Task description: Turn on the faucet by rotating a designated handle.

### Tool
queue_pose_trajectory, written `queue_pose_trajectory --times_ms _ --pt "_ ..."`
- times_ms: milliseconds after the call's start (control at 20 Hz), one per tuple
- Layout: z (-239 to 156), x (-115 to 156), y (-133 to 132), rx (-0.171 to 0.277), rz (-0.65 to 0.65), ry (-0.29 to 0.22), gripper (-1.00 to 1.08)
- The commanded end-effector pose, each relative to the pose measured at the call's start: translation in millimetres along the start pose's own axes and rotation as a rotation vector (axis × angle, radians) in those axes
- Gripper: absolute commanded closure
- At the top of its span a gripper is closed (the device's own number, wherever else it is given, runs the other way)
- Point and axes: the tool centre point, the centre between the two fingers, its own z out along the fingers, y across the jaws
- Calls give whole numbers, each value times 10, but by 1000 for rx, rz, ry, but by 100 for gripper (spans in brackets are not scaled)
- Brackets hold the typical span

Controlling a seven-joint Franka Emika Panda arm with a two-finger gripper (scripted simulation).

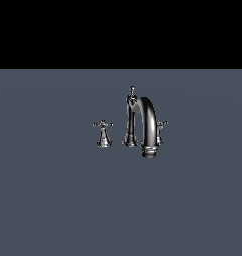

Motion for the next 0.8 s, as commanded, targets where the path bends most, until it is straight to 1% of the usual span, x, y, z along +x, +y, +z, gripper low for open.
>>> queue_pose_trajectory --times_ms 0,50,100,150,200,250,300,350,400,450,500,550,600,650,700,750 --pt "115 -3 -44 -22 -22 -28 31" --pt "105 4 -20 -14 -34 -17 23" --pt "264 41 -25 -1 -35 -54 21" --pt "353 80 60 32 7 -76 20" --pt "567 128 187 27 21 -125 29" --pt "695 239 137 16 -5 -119 23" --pt "891 249 58 -24 -75 -138 9" --pt "1030 279 148 -7 -32 -153 -3" --pt "1223 314 280 -23 -20 -176 -18" --pt "1210 450 162 -45 -85 -150 -21" --pt "1309 513 491 1 -5 -152 -23" --pt "1680 379 430 50 23 -234 -8" --pt "1673 530 555 56 47 -198 2" --pt "1684 698 661 37 12 -171 27" --pt "1708 802 871 38 63 -157 43" --pt "1583 1078 856 -15 49 -103 56"
